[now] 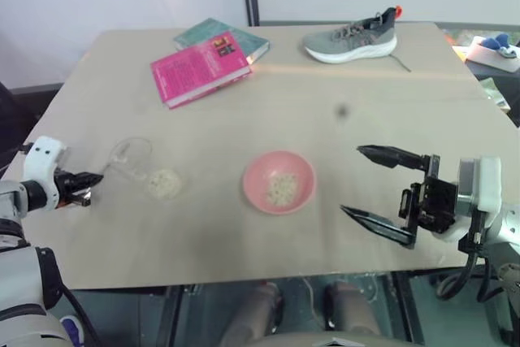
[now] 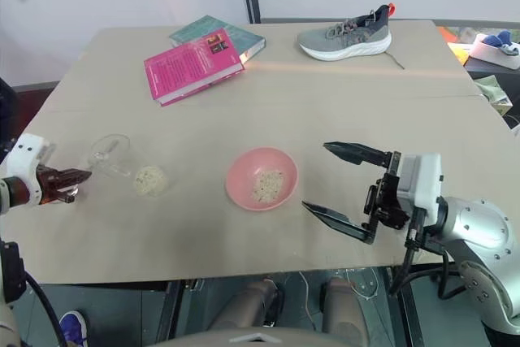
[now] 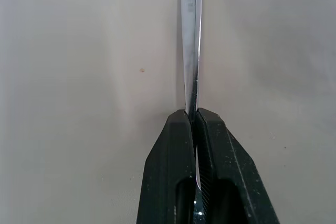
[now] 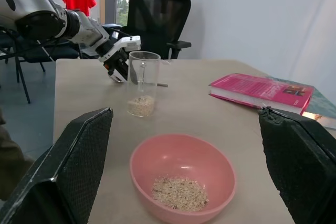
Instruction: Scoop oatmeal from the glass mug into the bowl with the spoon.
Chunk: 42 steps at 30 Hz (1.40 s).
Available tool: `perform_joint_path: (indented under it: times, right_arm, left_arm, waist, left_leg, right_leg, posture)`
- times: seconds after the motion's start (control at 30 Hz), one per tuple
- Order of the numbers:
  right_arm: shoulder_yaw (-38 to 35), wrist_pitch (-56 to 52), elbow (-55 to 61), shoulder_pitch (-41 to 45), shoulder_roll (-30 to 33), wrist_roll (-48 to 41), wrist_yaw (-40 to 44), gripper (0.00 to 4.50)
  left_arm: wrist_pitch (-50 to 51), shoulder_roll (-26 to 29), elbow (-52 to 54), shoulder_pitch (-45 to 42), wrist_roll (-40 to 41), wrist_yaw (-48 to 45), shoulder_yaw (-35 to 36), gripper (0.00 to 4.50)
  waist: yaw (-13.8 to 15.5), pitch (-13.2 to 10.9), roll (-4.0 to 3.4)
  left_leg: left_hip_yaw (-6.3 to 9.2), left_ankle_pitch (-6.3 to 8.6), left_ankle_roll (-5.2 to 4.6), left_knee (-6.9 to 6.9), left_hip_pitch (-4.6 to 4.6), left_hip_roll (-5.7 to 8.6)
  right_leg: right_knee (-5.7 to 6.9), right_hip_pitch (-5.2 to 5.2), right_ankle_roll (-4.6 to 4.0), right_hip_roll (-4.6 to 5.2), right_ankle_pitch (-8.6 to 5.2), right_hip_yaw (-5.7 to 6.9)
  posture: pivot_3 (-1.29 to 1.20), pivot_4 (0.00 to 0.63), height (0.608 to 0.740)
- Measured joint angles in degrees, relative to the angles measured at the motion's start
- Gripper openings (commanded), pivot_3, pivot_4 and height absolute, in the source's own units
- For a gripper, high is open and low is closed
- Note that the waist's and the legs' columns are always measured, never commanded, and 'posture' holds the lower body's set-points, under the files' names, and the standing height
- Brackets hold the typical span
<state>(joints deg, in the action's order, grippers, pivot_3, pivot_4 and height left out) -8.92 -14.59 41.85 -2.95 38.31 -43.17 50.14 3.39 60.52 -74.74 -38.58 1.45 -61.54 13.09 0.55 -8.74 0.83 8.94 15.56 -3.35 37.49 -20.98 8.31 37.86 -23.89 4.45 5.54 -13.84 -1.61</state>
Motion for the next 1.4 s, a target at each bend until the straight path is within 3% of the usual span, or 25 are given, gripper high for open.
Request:
perform_joint_path:
  times: [0.17,0.37,0.47,0.57,0.63,0.67,0.73,0.83,0.97,1.1,1.4]
  right_arm:
    - [-0.02,1.22,-1.54,-1.12,-1.16,1.31,0.18,4.50]
    - [0.03,1.26,-2.59,-0.55,-2.82,2.42,-2.33,4.50]
    - [1.02,-0.64,-4.40,3.57,-2.94,4.90,-6.18,4.50]
    - [2.71,-5.83,-6.71,11.85,-3.32,4.91,-11.02,4.50]
    - [5.55,-13.80,-7.75,21.16,-2.15,7.39,-17.19,4.50]
    - [5.92,-14.59,-7.98,22.43,-2.00,7.77,-17.85,4.50]
    - [7.94,-21.66,-12.08,33.12,-2.60,6.95,-20.06,4.50]
    - [8.41,-30.25,-19.80,49.60,-9.97,3.73,-25.29,4.50]
    - [6.59,-35.31,-31.24,62.24,-20.48,3.20,-33.57,4.50]
    - [4.91,-36.50,-38.30,67.91,-27.71,2.86,-39.00,4.50]
    - [-0.92,-37.33,-40.95,69.84,-32.80,0.27,-43.31,4.50]
  left_arm:
    - [-2.05,-1.69,1.82,2.09,6.32,0.13,6.14,0.03]
    - [-3.59,-4.64,16.46,8.90,15.44,1.41,14.38,0.03]
    - [-4.46,-6.19,23.39,9.12,18.05,3.56,16.09,0.03]
    - [-6.63,-7.51,29.56,3.76,19.20,5.51,15.89,0.03]
    - [-8.13,-7.80,32.36,-3.37,19.08,6.74,14.14,0.03]
    - [-8.41,-7.80,32.89,-4.28,19.04,6.79,13.67,0.03]
    - [-9.86,-8.88,34.13,-11.88,18.70,6.66,10.92,0.03]
    - [-13.35,-11.99,35.45,-21.35,17.34,3.66,5.12,0.03]
    - [-19.39,-16.68,35.04,-24.92,15.58,-0.26,0.00,0.03]
    - [-24.47,-21.82,34.13,-24.55,14.33,-2.64,-3.82,0.03]
    - [-29.80,-25.83,34.77,-21.72,14.03,-4.80,-6.18,0.03]
  waist:
    - [0.18,-0.01,0.17]
    - [0.07,0.00,0.37]
    - [0.11,-0.01,0.47]
    - [0.29,-0.04,0.53]
    - [0.25,-0.05,0.52]
    - [0.21,-0.04,0.52]
    - [0.05,-0.07,0.51]
    - [-0.53,-0.06,0.50]
    - [-2.20,-0.02,0.49]
    - [-3.64,-0.02,0.48]
    - [-5.38,-0.03,0.47]
  left_leg:
    - [0.05,0.00,0.01,0.02,-0.07,0.00]
    - [0.05,0.00,0.01,0.03,-0.12,0.00]
    - [0.07,-0.01,0.02,0.05,-0.12,-0.01]
    - [0.17,-0.02,0.04,0.18,-0.22,-0.01]
    - [0.22,-0.01,0.04,0.36,-0.40,0.01]
    - [0.24,-0.01,0.04,0.51,-0.57,0.01]
    - [0.32,-0.01,0.04,0.89,-1.08,0.03]
    - [0.31,-0.02,0.04,0.95,-1.32,0.05]
    - [0.36,-0.02,0.03,0.93,-1.63,0.08]
    - [0.36,-0.03,0.03,1.03,-2.01,0.12]
    - [0.11,-0.04,0.05,1.17,-2.04,0.11]
  right_leg:
    - [-0.04,-0.01,0.00,0.03,0.00,0.05]
    - [-0.15,0.00,-0.01,0.26,0.01,0.05]
    - [-0.13,0.00,-0.02,0.26,0.01,0.08]
    - [-0.10,-0.01,-0.06,0.27,0.05,0.19]
    - [-0.07,-0.05,-0.06,0.28,0.05,0.28]
    - [-0.06,-0.20,-0.07,0.28,0.06,0.32]
    - [0.02,-0.51,-0.13,0.26,0.13,0.41]
    - [0.05,-0.75,-0.13,0.31,0.17,0.41]
    - [0.07,-1.03,-0.14,0.43,0.17,0.74]
    - [0.15,-1.43,-0.14,0.44,0.17,0.79]
    - [0.78,-1.72,-0.15,0.48,0.17,0.63]
  posture:
    - [0.00,0.150,0.740]
    - [0.00,0.150,0.740]
    - [0.00,0.150,0.740]
    - [0.00,0.150,0.740]
    - [0.00,0.150,0.740]
    - [0.00,0.150,0.740]
    - [0.00,0.150,0.740]
    - [0.00,0.150,0.740]
    - [0.00,0.150,0.740]
    - [0.00,0.150,0.740]
    - [0.00,0.150,0.740]
